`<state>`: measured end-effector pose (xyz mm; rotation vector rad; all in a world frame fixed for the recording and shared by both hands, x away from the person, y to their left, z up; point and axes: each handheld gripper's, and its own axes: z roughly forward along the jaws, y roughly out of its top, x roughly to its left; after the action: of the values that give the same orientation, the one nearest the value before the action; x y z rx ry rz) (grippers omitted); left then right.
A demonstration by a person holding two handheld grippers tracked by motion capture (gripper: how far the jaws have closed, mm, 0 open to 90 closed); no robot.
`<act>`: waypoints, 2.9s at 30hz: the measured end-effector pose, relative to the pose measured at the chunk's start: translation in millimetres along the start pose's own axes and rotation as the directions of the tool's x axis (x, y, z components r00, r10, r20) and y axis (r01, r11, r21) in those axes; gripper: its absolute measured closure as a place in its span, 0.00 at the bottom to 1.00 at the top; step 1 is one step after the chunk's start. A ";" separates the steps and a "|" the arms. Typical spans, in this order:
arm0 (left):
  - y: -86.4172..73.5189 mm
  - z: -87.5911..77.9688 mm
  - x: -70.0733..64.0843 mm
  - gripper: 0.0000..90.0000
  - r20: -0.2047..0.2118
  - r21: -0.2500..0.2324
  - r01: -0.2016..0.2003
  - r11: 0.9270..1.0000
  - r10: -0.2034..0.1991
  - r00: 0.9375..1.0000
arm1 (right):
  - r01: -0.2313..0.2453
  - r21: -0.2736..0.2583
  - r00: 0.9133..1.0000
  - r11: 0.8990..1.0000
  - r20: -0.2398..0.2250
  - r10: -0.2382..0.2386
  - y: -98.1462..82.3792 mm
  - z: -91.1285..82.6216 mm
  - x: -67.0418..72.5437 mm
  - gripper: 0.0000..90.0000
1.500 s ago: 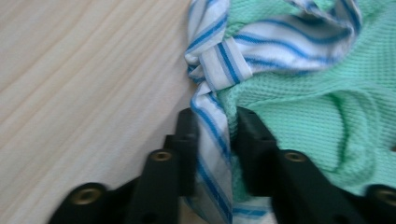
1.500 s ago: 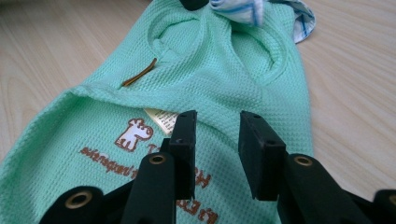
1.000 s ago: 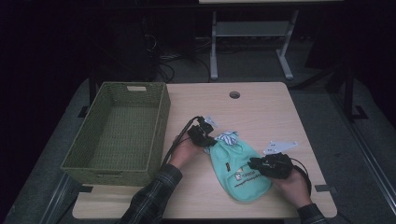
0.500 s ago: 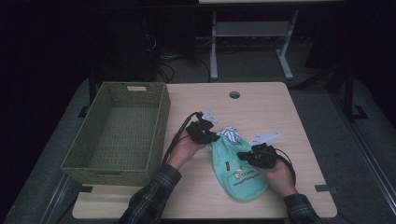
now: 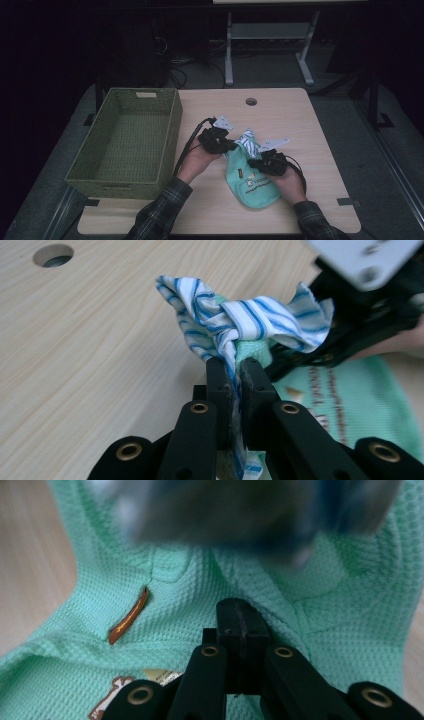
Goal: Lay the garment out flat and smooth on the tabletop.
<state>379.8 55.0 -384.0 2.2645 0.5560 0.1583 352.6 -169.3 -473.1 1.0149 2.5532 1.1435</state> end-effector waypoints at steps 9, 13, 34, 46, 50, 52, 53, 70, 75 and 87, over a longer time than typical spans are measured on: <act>6.5 3.4 -19.9 0.94 0.005 -0.005 -0.048 0.999 0.048 0.999 | -0.014 -0.025 1.000 1.000 0.006 0.014 5.6 8.2 -4.0 1.00; 5.6 3.6 -19.2 0.94 -0.001 -0.007 -0.046 0.999 0.046 0.999 | -0.005 -0.039 1.000 0.999 0.006 0.005 5.2 -6.2 -2.7 1.00; -1.8 10.4 -44.4 0.94 0.021 0.024 -0.109 0.994 0.109 0.994 | -0.021 0.057 0.999 0.998 0.042 0.018 -48.4 -64.0 2.0 1.00; -6.9 22.8 -67.3 0.93 0.082 0.045 -0.140 0.989 0.136 0.987 | -0.019 0.074 0.999 0.997 0.045 0.016 -48.0 -58.7 -0.1 1.00; -10.7 31.3 -72.8 0.93 0.098 0.079 -0.170 0.982 0.162 0.982 | -0.017 0.074 0.999 0.997 0.045 0.014 -47.7 -58.4 0.0 1.00; -11.9 35.3 -75.6 0.93 0.099 0.083 -0.169 0.982 0.161 0.982 | -0.013 0.078 0.998 0.997 0.054 0.009 -47.3 -59.2 0.8 1.00; -12.1 36.6 -76.3 0.93 0.098 0.087 -0.171 0.981 0.162 0.982 | -0.012 0.073 0.998 0.997 0.055 0.008 -46.9 -62.2 0.9 1.00; -0.3 24.9 -72.8 0.64 0.170 -0.002 -0.107 0.994 0.106 0.980 | -0.010 0.032 0.999 0.999 0.033 0.009 -51.5 -79.1 9.1 1.00; 6.3 29.1 -61.9 0.68 0.159 0.007 -0.082 0.997 0.080 0.984 | 0.001 0.055 1.000 0.998 0.024 -0.002 -56.7 -78.2 13.7 1.00; 3.8 57.3 -60.8 0.69 0.173 0.076 -0.041 0.996 0.028 0.985 | 0.003 0.089 1.000 0.996 0.018 -0.005 -61.2 -71.6 14.2 1.00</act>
<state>342.8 -12.5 -416.8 2.3383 0.4389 -0.0429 281.4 -232.1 -465.4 1.0342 2.6110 1.0234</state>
